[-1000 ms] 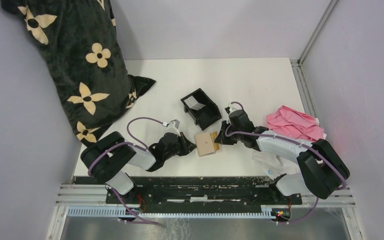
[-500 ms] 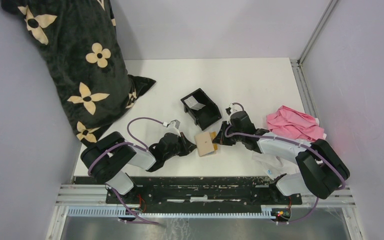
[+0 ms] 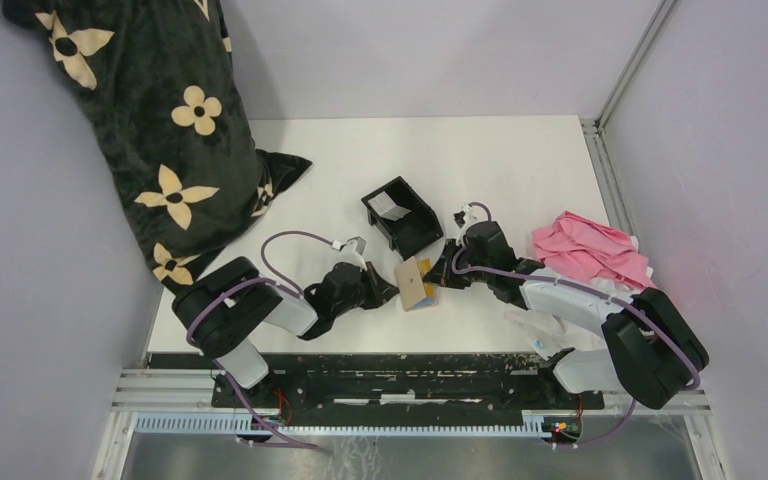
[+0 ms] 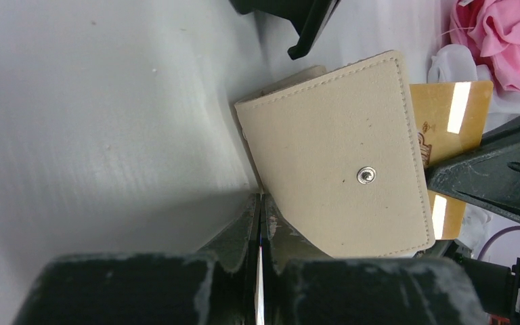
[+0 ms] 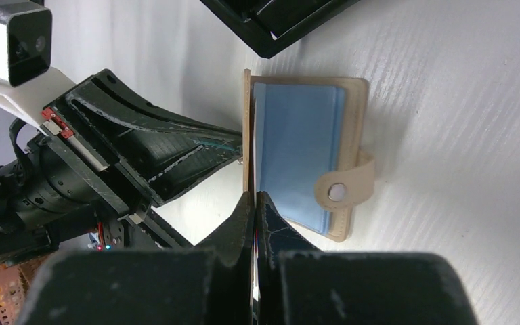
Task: Put the credit cards into the card holder
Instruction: Insert the credit card into the card holder.
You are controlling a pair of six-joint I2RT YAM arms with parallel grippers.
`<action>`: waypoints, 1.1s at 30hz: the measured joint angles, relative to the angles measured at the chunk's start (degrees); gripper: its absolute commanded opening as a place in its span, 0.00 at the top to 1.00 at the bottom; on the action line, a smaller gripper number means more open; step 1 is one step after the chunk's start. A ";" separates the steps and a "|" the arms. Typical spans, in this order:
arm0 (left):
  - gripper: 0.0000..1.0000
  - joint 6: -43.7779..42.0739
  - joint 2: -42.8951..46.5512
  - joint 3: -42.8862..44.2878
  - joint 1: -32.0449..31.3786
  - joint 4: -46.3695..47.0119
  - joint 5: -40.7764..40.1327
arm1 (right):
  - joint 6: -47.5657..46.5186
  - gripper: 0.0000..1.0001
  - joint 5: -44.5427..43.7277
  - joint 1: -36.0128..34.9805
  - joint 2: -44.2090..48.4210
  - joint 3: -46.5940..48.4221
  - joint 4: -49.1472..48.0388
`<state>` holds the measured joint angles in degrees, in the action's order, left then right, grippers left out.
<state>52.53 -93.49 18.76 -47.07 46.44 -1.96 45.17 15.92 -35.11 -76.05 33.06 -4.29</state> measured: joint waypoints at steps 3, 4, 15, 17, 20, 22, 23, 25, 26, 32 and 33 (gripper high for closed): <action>0.96 -0.55 -1.31 1.38 0.00 0.02 0.83 | 0.00 0.99 0.17 0.00 0.13 0.00 0.02; 0.96 -0.83 -1.70 1.81 0.00 0.09 1.03 | 0.00 0.99 0.26 0.00 0.15 0.00 0.00; 0.97 -2.60 -7.80 8.74 -0.66 -0.04 5.55 | -0.44 0.99 0.63 0.02 0.26 0.02 0.31; 0.97 -2.67 -8.52 9.64 -1.11 -0.09 6.14 | -0.61 0.99 0.59 0.02 0.26 0.07 0.68; 0.97 -2.71 -9.40 10.54 -1.68 -0.02 7.06 | -1.09 0.99 0.52 -0.07 0.26 0.37 1.42; 0.97 -2.71 -10.10 11.23 -1.97 0.15 7.65 | -1.53 0.99 0.20 -0.26 0.24 0.48 1.68; 0.97 -2.71 -10.43 11.50 -2.05 0.22 8.09 | -1.73 0.99 -0.11 -0.46 0.20 0.48 1.79; 0.97 -2.69 -10.86 11.67 -2.14 0.70 8.46 | -1.97 0.99 -0.68 -0.74 0.00 0.50 1.70; 0.97 -2.69 -10.97 11.67 -2.12 0.85 8.46 | -2.08 0.99 -1.07 -0.87 -0.24 0.57 1.62; 0.96 -2.62 -10.86 10.80 -1.33 1.99 7.45 | -3.06 0.99 -4.22 -1.90 -2.75 1.49 0.11; 0.96 -2.62 -10.54 10.43 -1.22 1.99 6.99 | -3.06 0.99 -4.57 -2.08 -3.37 1.49 -0.52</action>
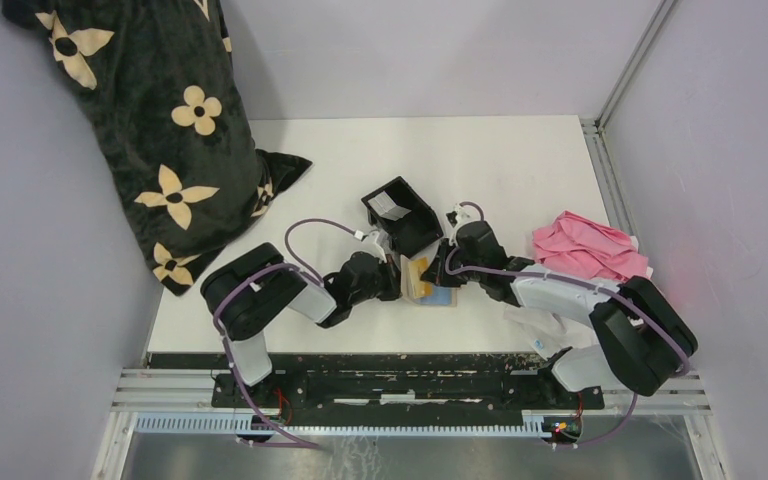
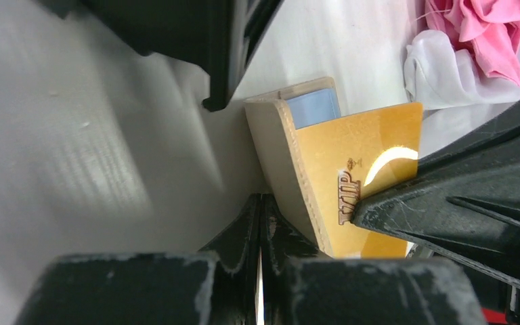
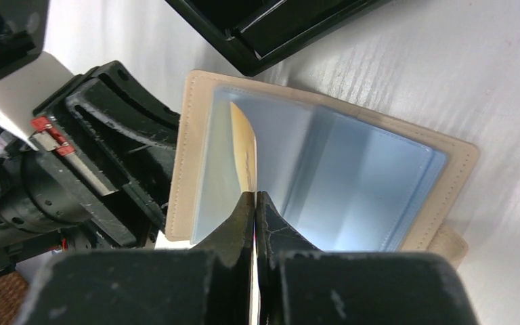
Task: Put the credit cards into the card holder
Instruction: Insert the credit card into the card holder.
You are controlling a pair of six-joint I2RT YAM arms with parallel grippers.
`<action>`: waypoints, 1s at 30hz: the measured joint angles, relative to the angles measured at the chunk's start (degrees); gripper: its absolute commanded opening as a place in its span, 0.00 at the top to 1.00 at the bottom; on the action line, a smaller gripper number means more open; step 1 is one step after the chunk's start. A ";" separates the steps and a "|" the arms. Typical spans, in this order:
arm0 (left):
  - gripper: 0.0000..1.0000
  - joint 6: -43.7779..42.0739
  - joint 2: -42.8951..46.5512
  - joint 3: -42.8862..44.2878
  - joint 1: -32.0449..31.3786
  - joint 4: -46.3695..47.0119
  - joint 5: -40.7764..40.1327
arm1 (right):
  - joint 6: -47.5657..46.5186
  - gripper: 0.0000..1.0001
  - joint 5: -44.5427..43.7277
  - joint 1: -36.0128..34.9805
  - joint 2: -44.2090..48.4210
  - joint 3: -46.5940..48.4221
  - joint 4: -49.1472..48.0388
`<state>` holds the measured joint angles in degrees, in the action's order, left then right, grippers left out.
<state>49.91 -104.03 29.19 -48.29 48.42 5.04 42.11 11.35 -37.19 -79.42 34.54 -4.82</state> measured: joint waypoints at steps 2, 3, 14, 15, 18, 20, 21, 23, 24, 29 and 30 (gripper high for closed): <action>0.96 -0.02 1.11 -1.03 0.07 -0.39 -1.29 | 0.00 0.99 -0.17 -0.22 -1.31 0.00 -1.31; 0.95 -0.02 1.88 -1.57 0.07 -0.83 -1.99 | 0.02 0.99 -0.26 -0.33 -2.25 0.00 -2.25; 0.91 -3.13 15.61 -6.43 -1.42 -16.46 -8.22 | 0.26 0.99 -0.90 -2.32 -10.40 0.35 -8.35; 0.91 -3.19 16.39 -6.58 -1.49 -17.53 -8.59 | 0.26 0.99 -0.92 -2.49 -10.75 0.39 -8.81; 0.91 -3.52 18.47 -6.73 -1.68 -20.92 -9.75 | 0.31 0.99 -0.92 -2.69 -11.30 0.44 -9.64; 0.90 -3.80 19.82 -6.73 -1.73 -23.10 -10.69 | 0.28 0.99 -0.94 -2.78 -11.28 0.46 -9.68; 0.90 -3.96 20.59 -6.75 -1.73 -24.35 -11.19 | 0.28 0.99 -1.01 -2.84 -11.26 0.50 -9.64; 0.89 -4.11 22.36 -7.08 -1.73 -26.62 -12.52 | 0.24 0.99 -1.20 -2.99 -11.06 0.68 -9.27; 0.89 -4.15 23.50 -7.41 -1.73 -27.96 -13.25 | 0.20 0.99 -1.38 -3.15 -10.93 0.85 -8.94; 0.86 -4.15 30.49 -8.87 -1.73 -34.47 -17.31 | -0.02 0.99 -2.32 -3.76 -10.32 1.73 -6.97; 0.85 -4.15 32.17 -9.01 -1.73 -35.65 -18.12 | -0.09 0.99 -2.49 -3.89 -10.19 1.79 -6.60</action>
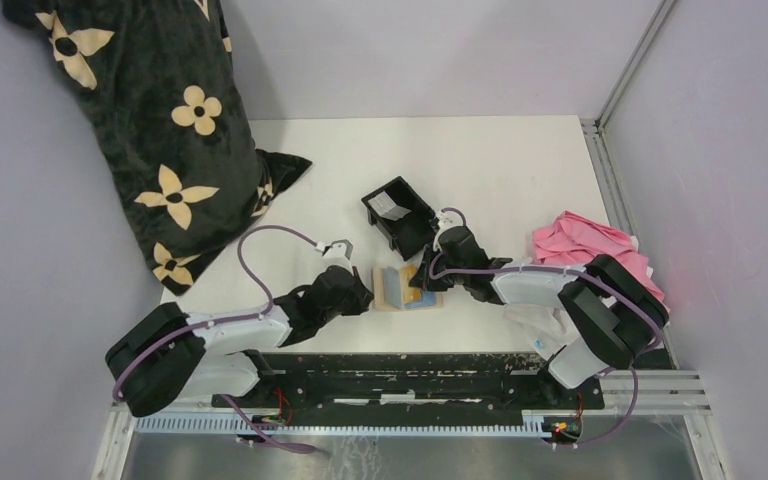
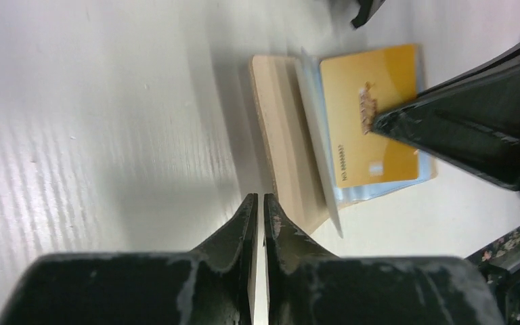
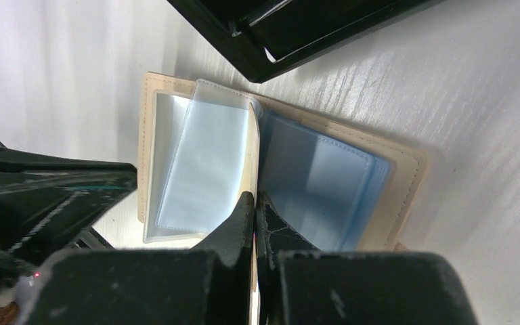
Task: Put the credit cards into the card holder
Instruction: Insert the credit card into the card holder.
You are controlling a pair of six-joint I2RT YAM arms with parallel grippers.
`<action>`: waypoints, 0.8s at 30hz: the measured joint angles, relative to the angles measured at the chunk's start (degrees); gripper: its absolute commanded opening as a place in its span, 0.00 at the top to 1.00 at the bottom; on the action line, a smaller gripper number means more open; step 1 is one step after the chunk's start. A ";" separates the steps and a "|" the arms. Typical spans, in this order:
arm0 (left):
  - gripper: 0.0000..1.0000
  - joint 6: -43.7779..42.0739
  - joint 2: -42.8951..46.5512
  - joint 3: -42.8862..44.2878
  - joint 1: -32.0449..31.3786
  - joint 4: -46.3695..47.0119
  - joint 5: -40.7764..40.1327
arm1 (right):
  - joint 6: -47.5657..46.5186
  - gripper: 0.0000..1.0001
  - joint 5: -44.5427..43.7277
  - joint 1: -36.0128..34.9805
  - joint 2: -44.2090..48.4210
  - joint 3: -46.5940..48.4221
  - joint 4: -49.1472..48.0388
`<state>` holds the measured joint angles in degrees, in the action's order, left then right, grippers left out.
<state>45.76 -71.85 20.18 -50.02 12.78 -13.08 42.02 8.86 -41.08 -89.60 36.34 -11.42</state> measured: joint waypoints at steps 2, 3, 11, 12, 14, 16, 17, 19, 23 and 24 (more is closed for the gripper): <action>0.84 0.00 3.41 0.00 0.00 -1.86 -1.27 | -0.20 0.99 -0.17 -0.17 0.26 0.11 0.55; 0.84 -0.02 5.18 0.00 0.00 -2.51 -1.90 | -0.33 0.99 -0.20 -0.24 0.42 0.22 1.03; 0.82 -0.57 10.58 2.19 0.00 -5.27 -2.82 | -1.73 0.99 -1.07 -1.64 2.08 1.27 5.03; 0.82 -0.70 10.56 2.71 0.00 -5.38 -2.49 | -1.95 0.99 -1.27 -1.84 2.38 1.46 5.84; 0.82 -0.92 10.36 3.72 0.00 -5.31 -1.42 | -2.43 0.99 -1.51 -2.25 2.84 1.88 7.21; 0.81 -0.92 9.84 4.50 0.00 -4.90 -0.33 | -2.84 0.99 -1.70 -2.62 3.21 2.40 8.55; 0.81 -0.94 9.33 4.94 0.00 -4.57 0.22 | -3.02 0.99 -1.90 -2.84 3.34 2.69 9.31; 0.81 -0.92 8.00 5.92 0.00 -4.20 1.53 | -3.37 0.99 -2.16 -3.21 3.43 3.21 10.29; 0.81 -0.96 4.76 8.15 -0.48 -3.21 3.43 | -3.98 0.99 -2.80 -3.96 3.43 4.11 11.89; 0.81 -0.96 4.09 8.48 -0.68 -2.82 3.87 | -4.04 0.99 -2.97 -4.15 3.43 4.26 12.24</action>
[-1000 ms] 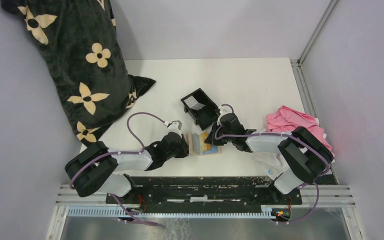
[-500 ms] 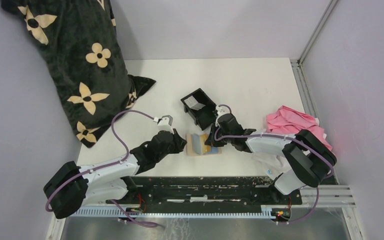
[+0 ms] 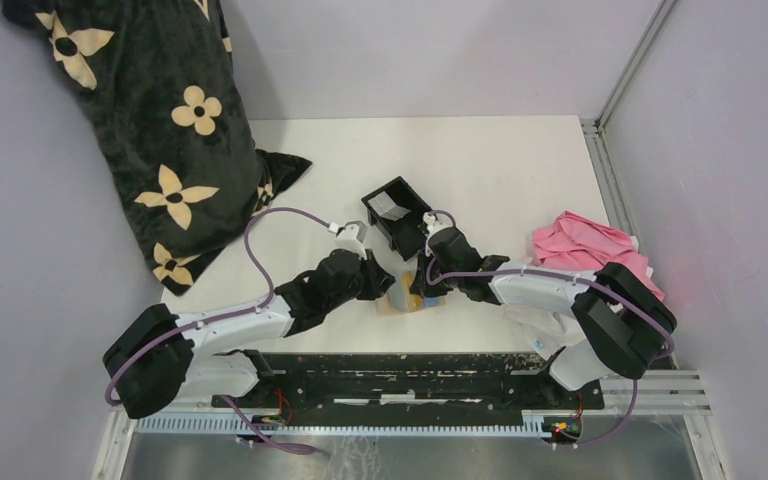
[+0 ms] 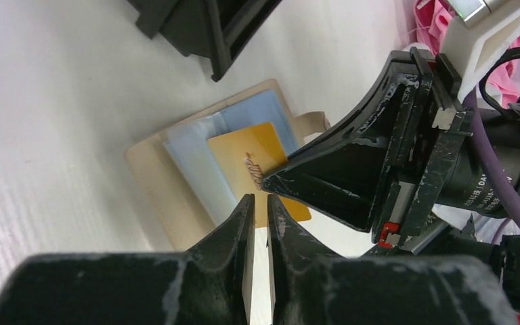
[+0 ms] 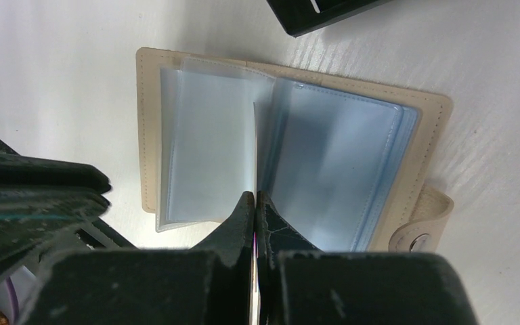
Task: Put the credit cards into the card holder
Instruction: Insert the credit card into the card holder.
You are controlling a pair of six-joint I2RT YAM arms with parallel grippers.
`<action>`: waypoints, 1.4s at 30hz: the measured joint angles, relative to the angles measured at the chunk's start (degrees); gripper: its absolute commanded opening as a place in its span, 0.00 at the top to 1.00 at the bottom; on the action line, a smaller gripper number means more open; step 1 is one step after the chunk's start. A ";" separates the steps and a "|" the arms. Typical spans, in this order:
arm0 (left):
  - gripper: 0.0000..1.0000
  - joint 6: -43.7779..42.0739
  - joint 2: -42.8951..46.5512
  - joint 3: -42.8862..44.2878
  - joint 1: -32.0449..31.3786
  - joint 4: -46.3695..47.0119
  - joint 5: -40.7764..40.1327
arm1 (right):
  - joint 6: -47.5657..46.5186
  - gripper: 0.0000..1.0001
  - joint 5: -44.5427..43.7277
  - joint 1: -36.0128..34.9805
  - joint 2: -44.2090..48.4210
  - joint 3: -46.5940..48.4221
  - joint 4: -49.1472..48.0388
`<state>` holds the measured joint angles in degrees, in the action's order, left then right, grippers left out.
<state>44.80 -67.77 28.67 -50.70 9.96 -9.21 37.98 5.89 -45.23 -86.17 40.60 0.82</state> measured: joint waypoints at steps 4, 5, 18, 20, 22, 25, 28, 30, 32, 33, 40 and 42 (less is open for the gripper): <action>0.81 -0.07 -3.45 1.49 -1.07 0.92 1.46 | -0.28 0.99 -0.52 -0.57 -0.02 0.33 0.59; 0.81 -0.09 -4.68 1.97 -1.38 0.94 1.84 | -0.33 0.99 -0.63 -0.72 0.00 0.39 0.61; 0.83 -0.11 -10.14 -0.17 -3.80 0.74 -0.76 | -0.37 0.99 -1.97 -1.18 2.16 0.44 2.47; 0.83 -0.11 -9.73 -1.16 -3.80 0.39 -1.60 | -0.37 0.99 -2.10 -1.18 2.99 0.44 2.99; 0.83 -0.11 -9.16 -1.86 -3.80 0.11 -2.25 | -0.35 0.99 -2.12 -1.18 3.50 0.44 3.13; 0.83 -0.11 -8.55 -2.23 -3.80 -0.24 -2.84 | -0.35 0.99 -2.25 -1.18 3.69 0.44 3.17; 0.83 -0.11 -8.24 -2.51 -3.80 -0.24 -3.10 | -0.31 0.99 -2.36 -1.18 3.69 0.44 3.15; 0.83 -0.11 -8.17 -2.73 -3.80 -0.22 -3.39 | -0.13 0.99 -2.43 -1.18 3.67 0.44 3.13; 0.83 -0.11 -8.17 -2.86 -3.80 -0.42 -3.72 | 0.26 0.99 -2.40 -1.16 3.61 0.44 2.71; 0.83 -0.11 -8.17 -2.91 -3.80 -0.44 -3.80 | 0.55 0.99 -2.32 -1.11 3.52 0.44 2.40; 0.83 -0.11 -8.17 -3.85 -3.80 -0.46 -4.20 | 3.41 0.99 0.07 0.79 0.87 -0.28 -3.10; 0.83 -0.11 -8.17 -4.20 -3.80 -0.42 -4.20 | 4.17 0.99 0.63 1.42 0.31 -0.90 -4.44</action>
<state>44.69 -75.94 24.47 -54.50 9.54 -13.41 42.15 6.52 -43.81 -85.86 39.70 -3.62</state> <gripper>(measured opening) 0.174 0.015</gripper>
